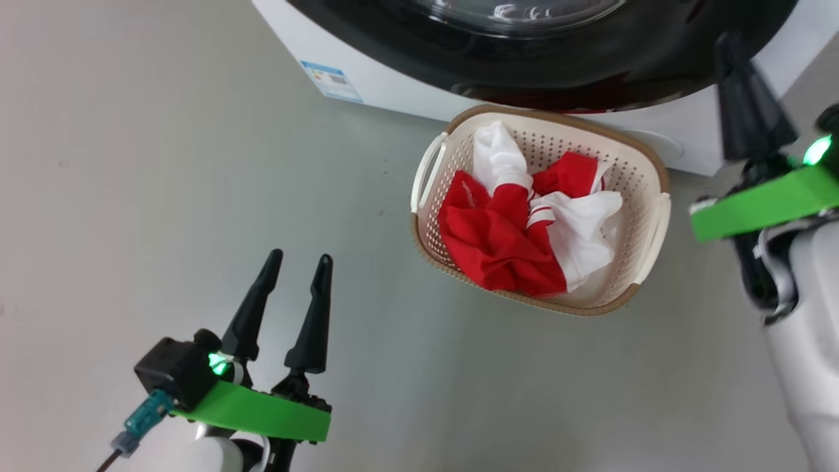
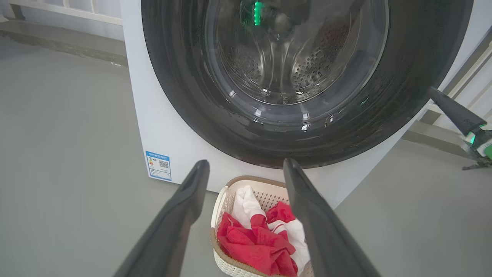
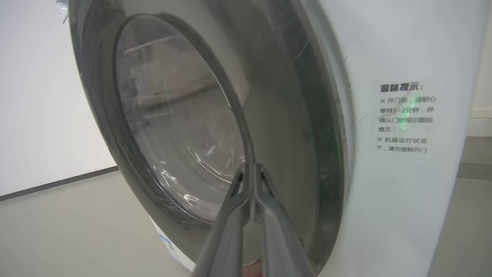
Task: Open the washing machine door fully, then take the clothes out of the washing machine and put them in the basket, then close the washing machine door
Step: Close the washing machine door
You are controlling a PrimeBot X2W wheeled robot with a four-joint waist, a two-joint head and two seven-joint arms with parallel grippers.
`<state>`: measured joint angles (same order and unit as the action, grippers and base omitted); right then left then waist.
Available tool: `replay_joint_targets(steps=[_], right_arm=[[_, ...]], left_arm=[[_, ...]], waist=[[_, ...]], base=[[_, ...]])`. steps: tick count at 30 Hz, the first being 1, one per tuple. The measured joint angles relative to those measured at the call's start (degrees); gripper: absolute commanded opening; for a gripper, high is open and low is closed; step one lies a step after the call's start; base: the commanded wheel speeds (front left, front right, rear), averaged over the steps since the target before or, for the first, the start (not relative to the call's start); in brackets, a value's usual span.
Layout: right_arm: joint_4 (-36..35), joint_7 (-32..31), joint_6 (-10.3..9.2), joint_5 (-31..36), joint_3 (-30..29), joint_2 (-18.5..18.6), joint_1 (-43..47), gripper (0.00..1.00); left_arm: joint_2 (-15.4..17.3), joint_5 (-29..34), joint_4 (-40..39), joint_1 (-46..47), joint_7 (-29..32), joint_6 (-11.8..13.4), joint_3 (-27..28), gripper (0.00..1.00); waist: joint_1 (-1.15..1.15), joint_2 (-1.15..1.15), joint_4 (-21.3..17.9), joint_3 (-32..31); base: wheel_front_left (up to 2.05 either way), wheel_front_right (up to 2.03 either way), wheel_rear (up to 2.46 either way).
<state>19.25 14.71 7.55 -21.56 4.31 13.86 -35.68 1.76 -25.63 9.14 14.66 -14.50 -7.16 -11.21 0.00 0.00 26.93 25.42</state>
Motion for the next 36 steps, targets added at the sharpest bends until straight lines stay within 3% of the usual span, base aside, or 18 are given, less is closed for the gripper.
replay_joint_targets(steps=[7, 22, 36], right_arm=[[-1.52, 0.00, 0.00, -0.02, 0.66, -1.89, 7.59, 1.00], [-4.71, -0.01, 0.00, -0.11, -3.48, -6.79, 25.92, 1.00], [-5.32, -0.05, 0.00, -0.11, -6.84, -8.48, 35.43, 1.00]], left_arm=[[0.02, 2.19, 1.29, -1.18, -0.04, 0.00, 2.23, 1.00], [0.08, 7.35, 2.04, -5.66, -0.04, -0.01, 5.42, 1.00], [1.24, 10.03, 2.81, -11.86, -0.04, -0.01, 8.70, 1.00]], waist=[[0.00, 0.00, -2.26, -3.38], [0.00, 0.00, -8.66, -10.78], [0.00, 0.00, -15.63, -17.44]], base=[[0.00, 0.00, 0.00], [0.00, 0.00, 0.00], [0.00, 0.00, 0.00]])
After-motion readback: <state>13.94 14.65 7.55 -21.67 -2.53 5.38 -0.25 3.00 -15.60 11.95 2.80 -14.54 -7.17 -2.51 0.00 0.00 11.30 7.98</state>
